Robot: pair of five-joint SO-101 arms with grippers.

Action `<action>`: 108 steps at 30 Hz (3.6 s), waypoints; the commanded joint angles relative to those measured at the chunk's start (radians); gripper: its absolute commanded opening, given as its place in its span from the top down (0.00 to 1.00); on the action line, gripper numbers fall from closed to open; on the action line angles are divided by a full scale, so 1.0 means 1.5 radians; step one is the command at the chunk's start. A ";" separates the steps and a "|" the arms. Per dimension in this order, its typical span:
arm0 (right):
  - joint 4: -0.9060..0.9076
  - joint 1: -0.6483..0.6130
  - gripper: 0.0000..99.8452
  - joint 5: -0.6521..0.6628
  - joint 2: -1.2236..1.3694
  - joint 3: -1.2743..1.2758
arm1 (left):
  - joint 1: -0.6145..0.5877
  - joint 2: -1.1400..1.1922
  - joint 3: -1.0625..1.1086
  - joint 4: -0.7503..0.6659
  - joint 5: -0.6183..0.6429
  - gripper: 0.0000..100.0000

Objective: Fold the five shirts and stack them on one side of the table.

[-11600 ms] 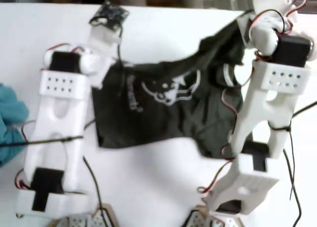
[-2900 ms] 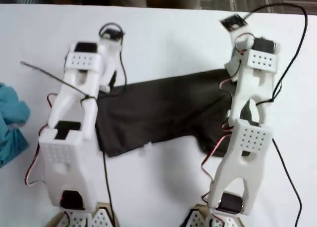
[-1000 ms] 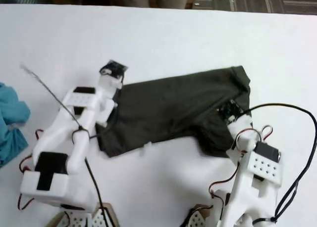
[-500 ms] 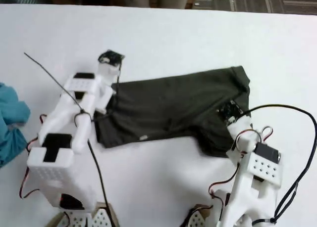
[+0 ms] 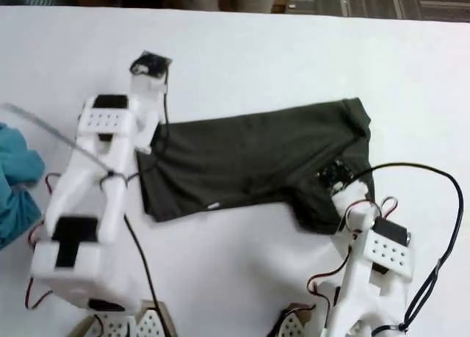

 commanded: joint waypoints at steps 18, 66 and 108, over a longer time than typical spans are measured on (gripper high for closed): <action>0.002 0.074 0.69 0.498 -0.015 -0.004 | 0.014 -0.207 0.153 0.066 -0.029 0.97; -0.380 0.014 0.87 0.318 0.241 0.002 | -0.034 -0.207 0.152 0.100 -0.004 0.97; -0.262 -0.152 0.98 0.193 0.186 -0.231 | -0.031 -0.202 0.160 0.057 -0.003 0.97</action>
